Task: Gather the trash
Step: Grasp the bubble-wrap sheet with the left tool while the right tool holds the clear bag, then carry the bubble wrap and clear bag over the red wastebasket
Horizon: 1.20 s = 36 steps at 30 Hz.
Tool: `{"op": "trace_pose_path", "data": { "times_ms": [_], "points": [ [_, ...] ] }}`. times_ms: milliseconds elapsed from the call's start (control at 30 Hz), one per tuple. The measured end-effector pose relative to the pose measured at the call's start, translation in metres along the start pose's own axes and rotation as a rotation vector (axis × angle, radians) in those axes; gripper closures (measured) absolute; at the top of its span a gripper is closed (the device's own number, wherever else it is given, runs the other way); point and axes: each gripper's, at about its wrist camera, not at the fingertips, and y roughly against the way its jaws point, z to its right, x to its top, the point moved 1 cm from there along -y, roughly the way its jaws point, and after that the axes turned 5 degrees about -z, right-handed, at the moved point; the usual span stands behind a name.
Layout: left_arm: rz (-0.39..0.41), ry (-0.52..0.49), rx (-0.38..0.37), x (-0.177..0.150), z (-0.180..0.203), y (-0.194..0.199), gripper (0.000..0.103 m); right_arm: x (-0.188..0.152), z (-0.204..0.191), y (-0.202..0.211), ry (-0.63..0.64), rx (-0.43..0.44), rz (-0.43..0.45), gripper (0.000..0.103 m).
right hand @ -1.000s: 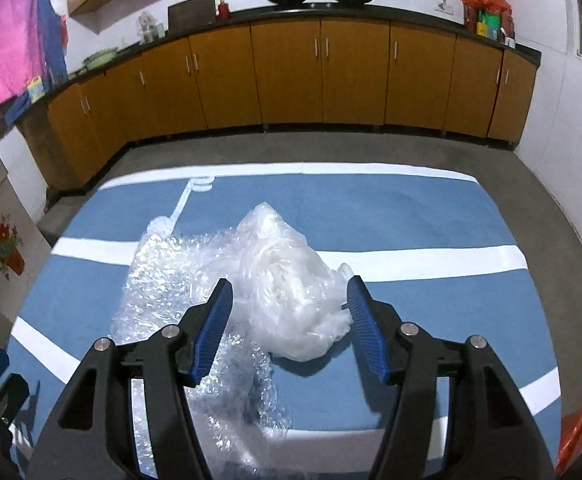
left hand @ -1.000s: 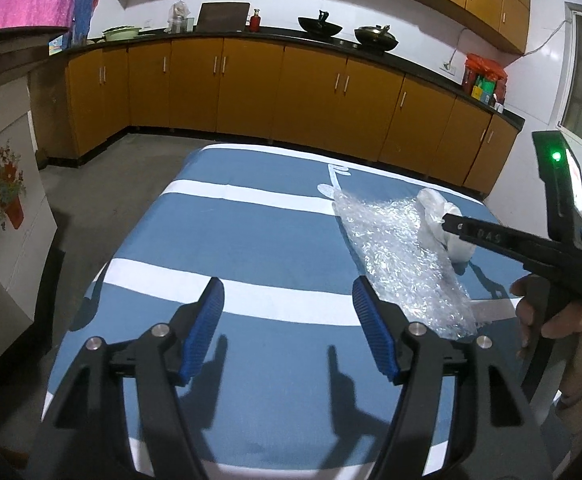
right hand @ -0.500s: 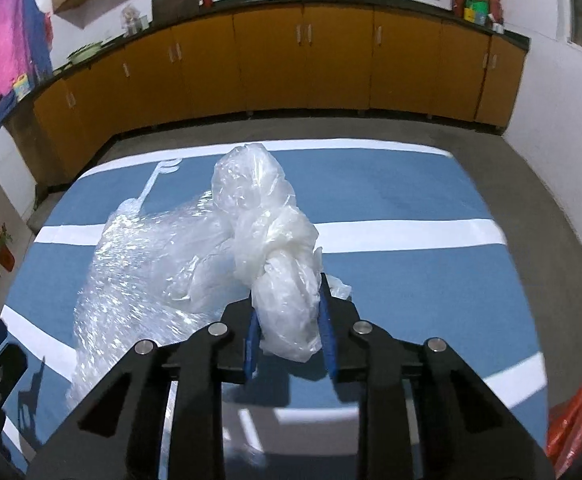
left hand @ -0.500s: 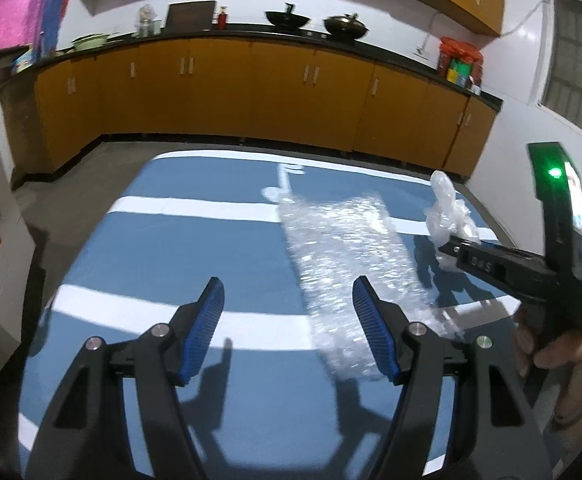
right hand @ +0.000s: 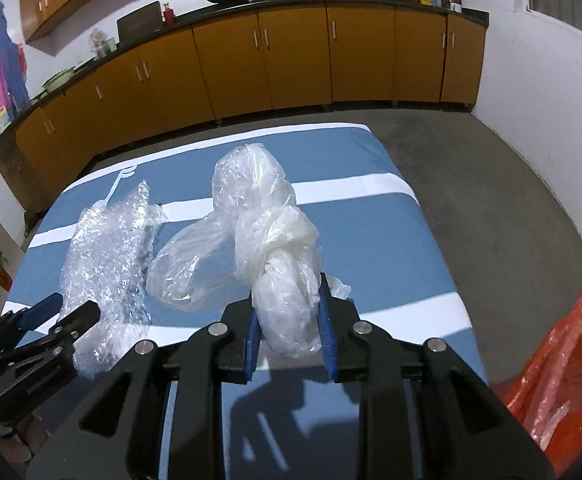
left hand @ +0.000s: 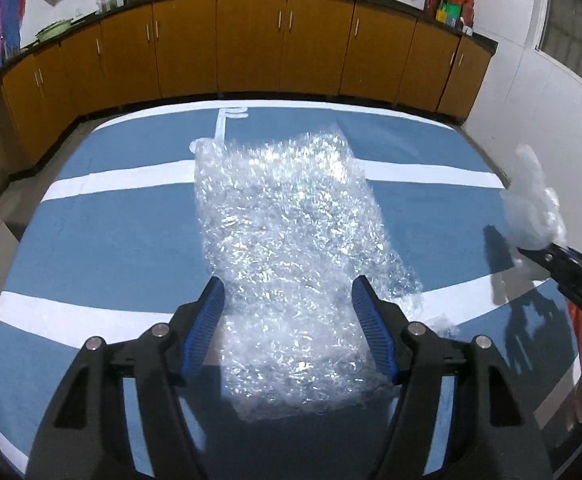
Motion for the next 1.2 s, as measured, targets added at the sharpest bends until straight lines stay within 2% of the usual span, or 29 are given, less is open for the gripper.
{"op": "trace_pose_path", "data": {
  "times_ms": [67, 367, 533, 733, 933, 1200],
  "points": [
    [-0.007, -0.002, 0.006, -0.001, 0.001, -0.002, 0.041, -0.002, 0.002, 0.002, -0.006, 0.004, -0.001, 0.077],
    [-0.007, -0.012, 0.003, -0.003, 0.005, -0.003, 0.078, -0.012, 0.015, 0.024, -0.035, 0.026, 0.008, 0.077],
    [0.012, 0.002, 0.002, -0.011, 0.004, 0.007, 0.082, -0.016, 0.026, 0.043, -0.052, 0.027, 0.026, 0.077],
    [0.064, -0.007, -0.023, -0.017, 0.012, 0.041, 0.082, -0.021, 0.038, 0.069, -0.083, 0.031, 0.060, 0.077],
    [0.144, -0.067, -0.051, -0.021, 0.039, 0.087, 0.082, -0.032, 0.046, 0.099, -0.108, 0.030, 0.100, 0.077],
    [0.201, -0.138, -0.096, -0.037, 0.077, 0.132, 0.082, -0.054, 0.062, 0.135, -0.147, 0.001, 0.148, 0.077]
  ]
}}
